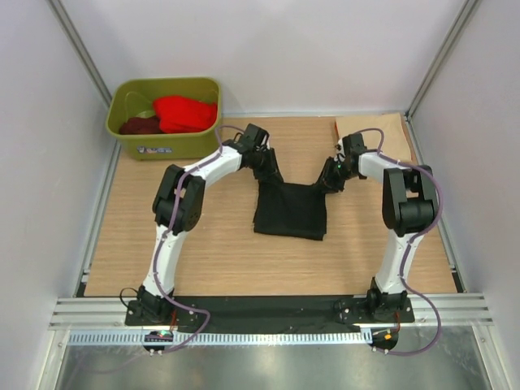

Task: Fold and stack the t-shirts
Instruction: Fold the tshirt

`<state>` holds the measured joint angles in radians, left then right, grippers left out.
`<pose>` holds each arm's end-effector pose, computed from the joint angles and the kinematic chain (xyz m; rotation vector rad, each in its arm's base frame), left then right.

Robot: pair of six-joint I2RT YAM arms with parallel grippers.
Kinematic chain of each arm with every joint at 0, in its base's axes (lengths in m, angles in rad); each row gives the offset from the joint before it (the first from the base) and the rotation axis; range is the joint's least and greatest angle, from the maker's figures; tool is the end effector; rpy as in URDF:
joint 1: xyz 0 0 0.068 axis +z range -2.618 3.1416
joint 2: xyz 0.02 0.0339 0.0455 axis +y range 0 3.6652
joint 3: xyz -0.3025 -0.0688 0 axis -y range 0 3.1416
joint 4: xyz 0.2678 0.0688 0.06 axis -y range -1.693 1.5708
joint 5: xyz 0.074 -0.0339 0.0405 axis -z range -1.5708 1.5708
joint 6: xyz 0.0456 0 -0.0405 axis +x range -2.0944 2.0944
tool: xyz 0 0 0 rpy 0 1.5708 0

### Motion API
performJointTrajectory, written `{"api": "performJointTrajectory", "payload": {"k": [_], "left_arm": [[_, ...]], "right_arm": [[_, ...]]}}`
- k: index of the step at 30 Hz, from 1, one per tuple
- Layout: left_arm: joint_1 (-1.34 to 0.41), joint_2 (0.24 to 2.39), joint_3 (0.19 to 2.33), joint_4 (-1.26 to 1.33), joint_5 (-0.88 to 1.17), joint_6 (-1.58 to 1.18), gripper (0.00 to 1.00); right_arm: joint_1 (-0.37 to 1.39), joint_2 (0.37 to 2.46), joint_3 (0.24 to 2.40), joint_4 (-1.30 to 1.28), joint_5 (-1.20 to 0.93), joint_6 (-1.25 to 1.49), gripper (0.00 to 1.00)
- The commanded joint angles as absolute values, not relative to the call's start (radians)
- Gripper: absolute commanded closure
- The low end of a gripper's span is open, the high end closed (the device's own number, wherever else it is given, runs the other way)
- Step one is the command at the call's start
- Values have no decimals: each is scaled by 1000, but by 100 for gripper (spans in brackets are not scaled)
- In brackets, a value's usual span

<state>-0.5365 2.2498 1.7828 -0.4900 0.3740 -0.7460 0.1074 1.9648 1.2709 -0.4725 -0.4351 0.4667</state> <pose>0.4584 -0.2920 0.1867 -0.1221 2.7207 -0.9276 0.4212 0.0647 0.1616 0.3731 2.7598 0.7513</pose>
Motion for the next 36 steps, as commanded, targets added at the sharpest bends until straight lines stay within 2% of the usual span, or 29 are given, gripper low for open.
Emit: {"api": "performJointTrajectory", "payload": {"k": [1, 6, 9, 12, 14, 18, 20, 22, 26, 31, 34, 36], "left_arm": [[-517, 2304, 1862, -491, 316, -704, 72], [-515, 2323, 1865, -439, 302, -690, 73], [-515, 2290, 1919, -461, 295, -684, 72], [-514, 2228, 2074, -566, 298, -664, 67], [-512, 2177, 2063, -568, 288, -667, 65], [-512, 2086, 1921, -502, 279, -687, 64], [-512, 2091, 1821, -447, 337, -712, 66], [-514, 2112, 1784, -404, 383, -715, 69], [-506, 2202, 1743, -319, 417, -703, 69], [-466, 2359, 1870, -282, 443, -698, 69], [-443, 2414, 1954, -273, 469, -706, 70], [-436, 2404, 1997, -287, 483, -710, 70]], "right_arm": [[103, 2016, 1354, -356, -495, 471, 69], [100, 2039, 1341, -305, -509, 500, 63], [92, 2025, 1386, -360, -514, 492, 61], [77, 1980, 1471, -495, -562, 512, 66], [72, 1932, 1477, -535, -621, 512, 66], [77, 1843, 1307, -476, -788, 534, 94], [80, 1816, 1168, -405, -882, 566, 99], [83, 1781, 1099, -399, -896, 552, 99], [81, 1756, 938, -263, -937, 558, 99], [77, 1853, 856, -172, -891, 561, 99], [78, 1795, 804, -36, -873, 679, 99], [78, 1750, 846, -133, -838, 649, 99]]}}
